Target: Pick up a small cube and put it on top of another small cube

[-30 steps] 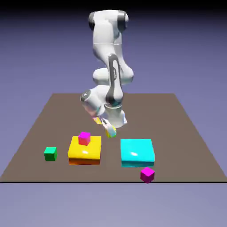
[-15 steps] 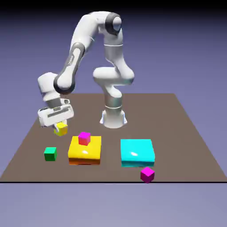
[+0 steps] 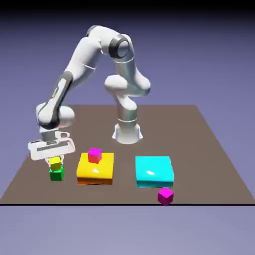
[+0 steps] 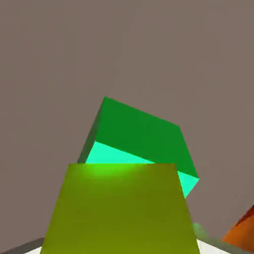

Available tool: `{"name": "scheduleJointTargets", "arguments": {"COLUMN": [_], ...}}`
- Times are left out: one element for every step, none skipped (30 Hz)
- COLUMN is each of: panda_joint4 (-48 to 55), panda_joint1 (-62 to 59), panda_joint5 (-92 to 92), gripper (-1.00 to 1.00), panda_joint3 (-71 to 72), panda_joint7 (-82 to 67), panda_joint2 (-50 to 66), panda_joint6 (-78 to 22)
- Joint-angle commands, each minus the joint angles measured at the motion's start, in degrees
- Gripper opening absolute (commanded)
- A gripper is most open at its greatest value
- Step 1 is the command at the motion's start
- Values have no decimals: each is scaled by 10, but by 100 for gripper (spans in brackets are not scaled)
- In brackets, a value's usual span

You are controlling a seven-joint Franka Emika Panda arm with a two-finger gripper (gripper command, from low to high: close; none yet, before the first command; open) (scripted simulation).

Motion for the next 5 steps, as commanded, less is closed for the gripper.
{"name": "scheduleJointTargets", "arguments": {"panda_joint4": [-8, -16, -24, -32, -36], "panda_joint1": [4, 7, 11, 15, 17], "panda_joint5": [-25, -50, -75, -100, -114], "gripper": [100, 100, 100, 100, 100], "panda_joint3": [-11, -22, -32, -43, -49], "panda_joint7": [16, 33, 49, 65, 75], "panda_joint2": [-21, -41, -62, -82, -94], "panda_joint6": [-1, -2, -4, -5, -6]}}
